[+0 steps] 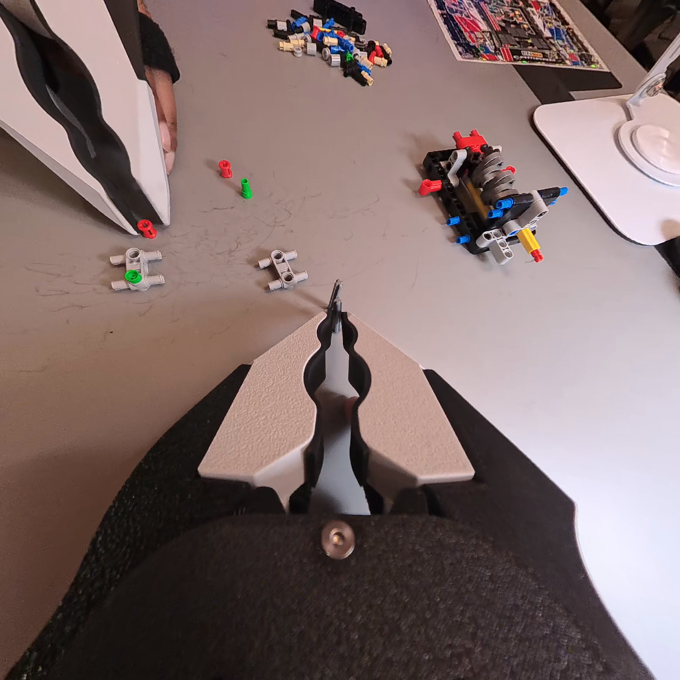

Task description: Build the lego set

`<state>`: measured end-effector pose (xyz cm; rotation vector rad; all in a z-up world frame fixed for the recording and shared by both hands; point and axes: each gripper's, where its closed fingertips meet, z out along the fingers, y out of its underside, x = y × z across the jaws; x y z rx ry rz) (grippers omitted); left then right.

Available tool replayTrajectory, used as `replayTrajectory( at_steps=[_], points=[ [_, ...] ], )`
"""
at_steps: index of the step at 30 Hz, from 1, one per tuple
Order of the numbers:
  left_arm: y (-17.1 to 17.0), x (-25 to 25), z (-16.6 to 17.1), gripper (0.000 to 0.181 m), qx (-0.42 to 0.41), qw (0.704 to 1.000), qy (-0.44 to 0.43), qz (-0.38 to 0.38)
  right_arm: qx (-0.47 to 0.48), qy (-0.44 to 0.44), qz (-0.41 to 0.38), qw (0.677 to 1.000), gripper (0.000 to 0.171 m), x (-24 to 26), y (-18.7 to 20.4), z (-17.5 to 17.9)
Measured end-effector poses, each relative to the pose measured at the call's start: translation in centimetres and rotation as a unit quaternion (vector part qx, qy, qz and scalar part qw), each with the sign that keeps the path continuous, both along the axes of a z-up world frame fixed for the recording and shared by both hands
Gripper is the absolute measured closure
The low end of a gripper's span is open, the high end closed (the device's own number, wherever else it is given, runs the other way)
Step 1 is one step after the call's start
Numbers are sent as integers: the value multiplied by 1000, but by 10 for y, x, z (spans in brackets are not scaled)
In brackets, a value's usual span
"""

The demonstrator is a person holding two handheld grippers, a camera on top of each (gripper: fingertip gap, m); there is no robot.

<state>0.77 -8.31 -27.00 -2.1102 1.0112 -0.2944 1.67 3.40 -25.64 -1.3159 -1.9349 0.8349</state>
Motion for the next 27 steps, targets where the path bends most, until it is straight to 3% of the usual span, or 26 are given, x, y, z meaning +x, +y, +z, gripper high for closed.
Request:
replayTrajectory(
  at_steps=[1, 6, 12, 17, 21, 27],
  points=[
    [0, 0, 0, 169, 0, 1000, -1, 1, 0, 1, 0, 1000, 169, 0, 0, 0],
    [-1, 0, 2, 161, -2, 1000, -10, 2, 5, 14, 0, 1000, 169, 4, -2, 11],
    [2, -4, 24, 161, 19, 998, -60, 16, -6, 76, 5, 997, 169, 11, -13, 50],
    [13, -9, 60, 164, 57, 984, -161, 51, -88, 131, 80, 984, 169, 7, -63, 75],
    [13, -3, 83, 174, 84, 969, -226, 47, -195, 116, 125, 966, 169, 5, -95, 73],
    [4, 19, 85, 178, 51, 961, -272, 9, -258, 95, 157, 948, 169, 6, -117, 73]
  ],
)
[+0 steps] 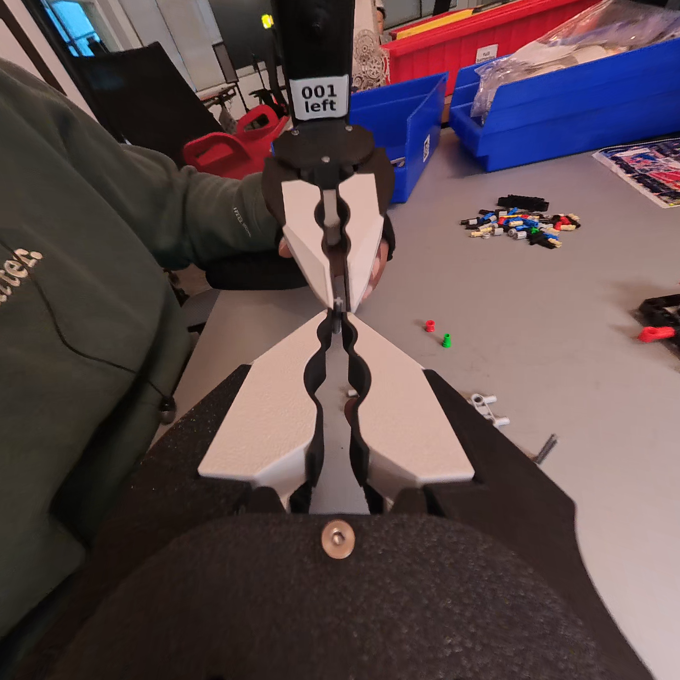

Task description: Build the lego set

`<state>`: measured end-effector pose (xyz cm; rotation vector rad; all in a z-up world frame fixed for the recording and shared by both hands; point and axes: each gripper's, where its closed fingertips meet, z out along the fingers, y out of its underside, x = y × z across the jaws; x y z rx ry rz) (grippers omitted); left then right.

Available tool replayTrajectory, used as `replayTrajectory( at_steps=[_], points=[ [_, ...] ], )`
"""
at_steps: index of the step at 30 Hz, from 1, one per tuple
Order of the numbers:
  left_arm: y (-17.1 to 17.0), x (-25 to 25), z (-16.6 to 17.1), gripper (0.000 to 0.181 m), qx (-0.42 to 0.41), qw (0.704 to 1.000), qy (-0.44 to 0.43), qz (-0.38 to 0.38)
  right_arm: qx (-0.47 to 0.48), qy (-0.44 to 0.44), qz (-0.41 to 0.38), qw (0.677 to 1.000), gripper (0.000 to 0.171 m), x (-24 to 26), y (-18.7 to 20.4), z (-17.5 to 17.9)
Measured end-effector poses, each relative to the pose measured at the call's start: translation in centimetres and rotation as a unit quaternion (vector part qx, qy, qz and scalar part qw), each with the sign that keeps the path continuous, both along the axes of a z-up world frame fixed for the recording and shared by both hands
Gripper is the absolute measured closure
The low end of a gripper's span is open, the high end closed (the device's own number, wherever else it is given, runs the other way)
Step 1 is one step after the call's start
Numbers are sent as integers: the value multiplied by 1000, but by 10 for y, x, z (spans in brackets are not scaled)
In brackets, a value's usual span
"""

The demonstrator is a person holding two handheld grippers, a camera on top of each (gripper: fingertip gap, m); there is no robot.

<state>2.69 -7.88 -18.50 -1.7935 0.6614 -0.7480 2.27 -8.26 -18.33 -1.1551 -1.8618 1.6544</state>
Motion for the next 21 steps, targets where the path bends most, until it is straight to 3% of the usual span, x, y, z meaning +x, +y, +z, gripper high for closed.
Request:
replayTrajectory(
  at_steps=[14, 21],
  points=[
    [-2, 5, -4, 175, -18, 1000, -13, -11, -65, -10, -23, 998, 170, -8, -4, 7],
    [5, -1, 5, 179, -39, 996, -80, 9, -68, 10, -64, 996, 169, -14, 3, 14]
  ],
)
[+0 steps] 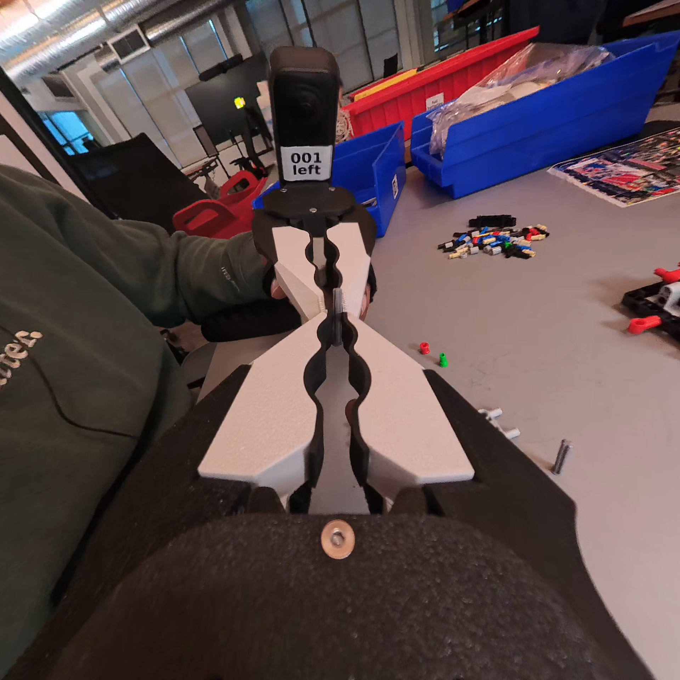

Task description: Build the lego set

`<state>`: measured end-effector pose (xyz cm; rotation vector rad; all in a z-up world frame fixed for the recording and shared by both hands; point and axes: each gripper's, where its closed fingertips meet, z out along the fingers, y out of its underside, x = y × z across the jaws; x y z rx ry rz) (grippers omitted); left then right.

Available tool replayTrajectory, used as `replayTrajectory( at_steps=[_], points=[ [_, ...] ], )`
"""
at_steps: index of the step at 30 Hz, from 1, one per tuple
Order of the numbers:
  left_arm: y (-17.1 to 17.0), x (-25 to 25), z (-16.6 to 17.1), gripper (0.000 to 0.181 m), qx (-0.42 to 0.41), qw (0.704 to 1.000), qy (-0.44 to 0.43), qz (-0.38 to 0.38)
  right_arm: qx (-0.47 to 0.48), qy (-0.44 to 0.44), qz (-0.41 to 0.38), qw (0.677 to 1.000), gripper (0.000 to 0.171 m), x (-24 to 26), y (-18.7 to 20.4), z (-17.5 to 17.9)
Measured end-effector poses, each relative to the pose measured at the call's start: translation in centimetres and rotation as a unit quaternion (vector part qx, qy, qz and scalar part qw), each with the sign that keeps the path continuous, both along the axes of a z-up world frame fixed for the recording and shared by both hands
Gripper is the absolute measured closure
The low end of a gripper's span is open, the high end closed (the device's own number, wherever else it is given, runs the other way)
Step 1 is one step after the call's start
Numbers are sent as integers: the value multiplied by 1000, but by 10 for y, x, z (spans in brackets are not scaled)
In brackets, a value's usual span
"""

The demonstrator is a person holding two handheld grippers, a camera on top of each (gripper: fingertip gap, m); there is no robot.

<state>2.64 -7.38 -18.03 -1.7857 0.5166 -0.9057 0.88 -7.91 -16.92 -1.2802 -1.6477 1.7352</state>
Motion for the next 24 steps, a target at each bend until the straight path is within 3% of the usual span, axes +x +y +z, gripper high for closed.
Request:
replayTrajectory(
  at_steps=[5, 8, 12, 17, 24],
  points=[
    [8, -11, 21, 179, -16, 991, -133, 23, 28, 65, -35, 997, 149, 1, 9, 22],
    [13, -23, 36, 180, -40, 968, -244, 34, 150, 122, -88, 977, 149, 2, 17, 31],
    [14, -25, 50, 181, -68, 933, -352, 20, 308, 177, -150, 923, 154, -2, 13, 38],
    [14, -19, 53, 179, -93, 907, -410, 7, 377, 199, -186, 885, 158, -7, 12, 44],
    [13, -16, 55, 179, -104, 899, -426, 3, 426, 207, -198, 858, 165, -9, 12, 41]
  ],
)
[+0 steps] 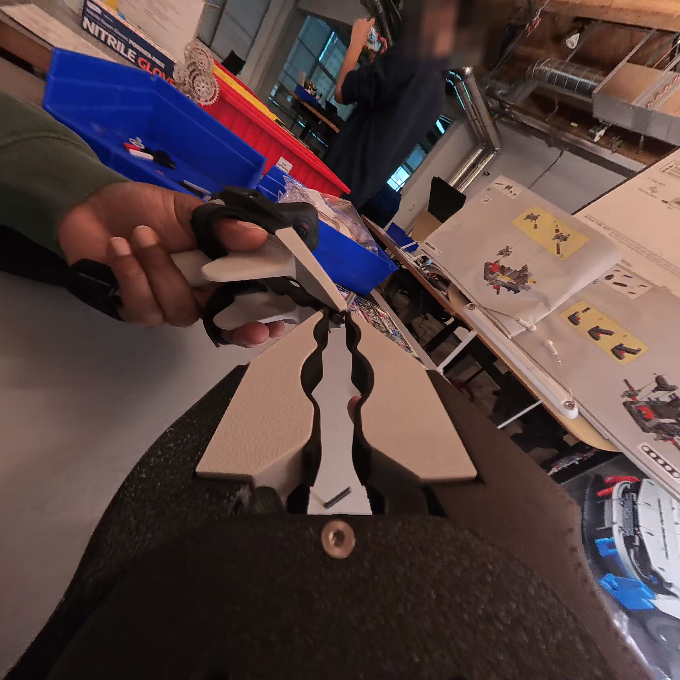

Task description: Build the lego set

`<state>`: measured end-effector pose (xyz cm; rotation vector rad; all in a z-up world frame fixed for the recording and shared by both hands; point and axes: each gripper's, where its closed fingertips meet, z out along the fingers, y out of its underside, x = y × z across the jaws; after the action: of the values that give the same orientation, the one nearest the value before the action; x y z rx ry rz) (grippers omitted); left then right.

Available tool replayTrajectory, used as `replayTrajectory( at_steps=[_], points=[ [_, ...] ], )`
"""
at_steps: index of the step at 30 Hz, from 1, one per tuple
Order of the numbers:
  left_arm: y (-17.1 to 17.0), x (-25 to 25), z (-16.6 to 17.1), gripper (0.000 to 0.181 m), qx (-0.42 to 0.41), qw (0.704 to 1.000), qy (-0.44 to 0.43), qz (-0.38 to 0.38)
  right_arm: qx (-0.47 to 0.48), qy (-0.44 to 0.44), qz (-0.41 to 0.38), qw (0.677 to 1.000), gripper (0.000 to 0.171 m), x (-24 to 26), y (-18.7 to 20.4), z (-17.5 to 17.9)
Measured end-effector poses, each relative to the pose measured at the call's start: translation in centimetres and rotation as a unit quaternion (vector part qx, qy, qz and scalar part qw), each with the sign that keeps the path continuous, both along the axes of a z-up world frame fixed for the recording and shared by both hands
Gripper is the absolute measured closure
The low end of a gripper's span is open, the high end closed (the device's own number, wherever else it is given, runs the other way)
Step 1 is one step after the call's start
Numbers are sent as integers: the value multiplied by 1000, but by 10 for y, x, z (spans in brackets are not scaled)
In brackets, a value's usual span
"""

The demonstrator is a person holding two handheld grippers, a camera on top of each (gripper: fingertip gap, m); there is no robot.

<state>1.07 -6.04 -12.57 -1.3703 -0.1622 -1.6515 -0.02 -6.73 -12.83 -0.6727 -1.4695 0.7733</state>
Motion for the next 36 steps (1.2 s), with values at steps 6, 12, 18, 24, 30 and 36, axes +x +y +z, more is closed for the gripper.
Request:
replayTrajectory(
  at_steps=[6, 12, 18, 24, 30, 36],
  points=[
    [1, -1, -2, 173, -5, 1000, 18, 5, -11, -16, 10, 1000, 168, 1, 3, -4],
    [5, -35, 0, 158, 24, 993, 84, 74, -107, -40, 30, 993, 169, 11, 25, -2],
    [-2, -27, -86, 143, 10, 878, 478, 10, -207, -193, 107, 953, 169, 32, 33, -36],
    [-18, -1, -117, 146, 36, 816, 572, -73, -192, -367, 179, 893, 168, 69, 4, -92],
    [-27, 11, -132, 147, 42, 775, 620, -113, -162, -428, 184, 870, 169, 69, -22, -115],
    [-25, 15, -138, 152, 52, 741, 659, -115, -173, -443, 130, 870, 169, 55, -11, -125]
  ],
)
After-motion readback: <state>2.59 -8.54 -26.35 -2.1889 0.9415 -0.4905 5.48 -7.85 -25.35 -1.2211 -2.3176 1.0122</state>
